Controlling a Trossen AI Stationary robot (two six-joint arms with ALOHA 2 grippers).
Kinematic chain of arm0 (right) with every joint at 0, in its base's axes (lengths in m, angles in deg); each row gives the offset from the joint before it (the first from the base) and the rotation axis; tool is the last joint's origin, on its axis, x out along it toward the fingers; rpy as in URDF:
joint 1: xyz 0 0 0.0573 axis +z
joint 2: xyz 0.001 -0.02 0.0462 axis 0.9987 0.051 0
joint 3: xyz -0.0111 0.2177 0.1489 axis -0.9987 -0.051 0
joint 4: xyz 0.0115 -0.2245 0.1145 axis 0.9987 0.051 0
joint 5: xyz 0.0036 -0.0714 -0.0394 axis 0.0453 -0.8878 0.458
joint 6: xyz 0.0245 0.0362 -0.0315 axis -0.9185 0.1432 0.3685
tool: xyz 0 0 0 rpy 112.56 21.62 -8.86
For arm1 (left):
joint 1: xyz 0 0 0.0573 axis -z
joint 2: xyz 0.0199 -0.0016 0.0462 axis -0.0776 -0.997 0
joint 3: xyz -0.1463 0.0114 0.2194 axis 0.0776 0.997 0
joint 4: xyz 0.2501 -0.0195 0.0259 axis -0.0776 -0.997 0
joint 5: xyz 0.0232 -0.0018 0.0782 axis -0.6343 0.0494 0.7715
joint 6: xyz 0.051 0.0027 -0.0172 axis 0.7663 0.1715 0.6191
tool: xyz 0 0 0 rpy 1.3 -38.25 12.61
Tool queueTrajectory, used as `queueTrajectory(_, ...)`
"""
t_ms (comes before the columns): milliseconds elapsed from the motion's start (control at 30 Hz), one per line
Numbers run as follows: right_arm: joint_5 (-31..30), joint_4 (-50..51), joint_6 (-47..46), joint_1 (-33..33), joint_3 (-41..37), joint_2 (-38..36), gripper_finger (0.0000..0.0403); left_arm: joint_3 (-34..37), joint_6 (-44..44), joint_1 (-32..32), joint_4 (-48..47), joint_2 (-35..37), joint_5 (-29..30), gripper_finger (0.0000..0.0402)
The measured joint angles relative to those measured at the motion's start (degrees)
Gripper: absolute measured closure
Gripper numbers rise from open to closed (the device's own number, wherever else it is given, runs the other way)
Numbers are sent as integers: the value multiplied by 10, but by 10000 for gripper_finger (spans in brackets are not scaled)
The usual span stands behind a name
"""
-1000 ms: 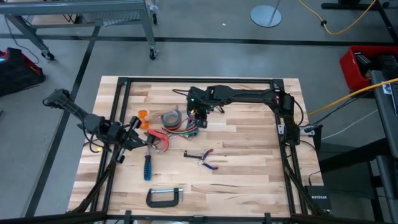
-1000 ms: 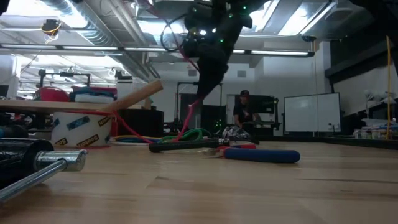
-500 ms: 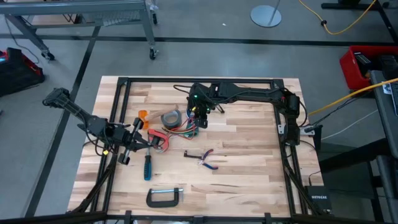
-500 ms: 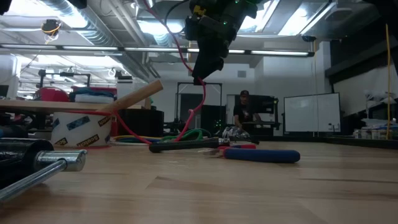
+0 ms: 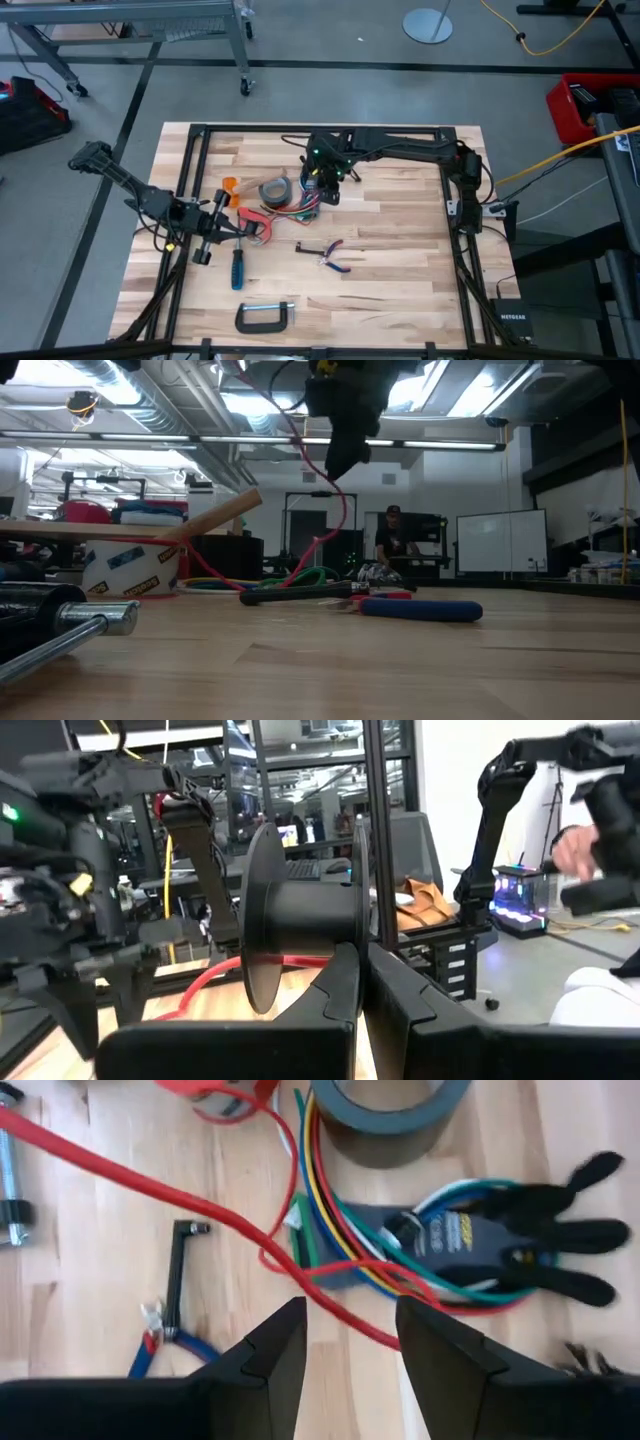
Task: Coil cords
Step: Uncoil the red wire from the black spool, then coil the red wire onto the black spool
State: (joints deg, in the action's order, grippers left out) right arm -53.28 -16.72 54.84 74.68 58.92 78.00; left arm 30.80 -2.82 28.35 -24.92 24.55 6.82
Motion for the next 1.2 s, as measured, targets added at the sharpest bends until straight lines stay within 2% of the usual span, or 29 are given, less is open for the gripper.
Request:
queueTrajectory(200,-1,2,0,0,56,-26,242,0,-5,0,2,-14,1,401)
queueTrajectory(467,-7,-7,-9,6,59,-114,242,0,-39,-19,12,-48,11,401)
queueTrajectory(667,-26,7,-8,40,59,-174,242,0,-43,-52,66,-85,11,401)
queueTrajectory(867,-136,50,-28,91,58,-240,242,0,-58,-83,106,-134,10,401)
queueTrajectory(1033,-225,59,-54,143,56,-299,242,0,-58,-109,159,-180,-19,401)
queueTrajectory(1200,-321,41,-89,199,-20,-379,242,0,-61,-132,213,-223,-43,401)
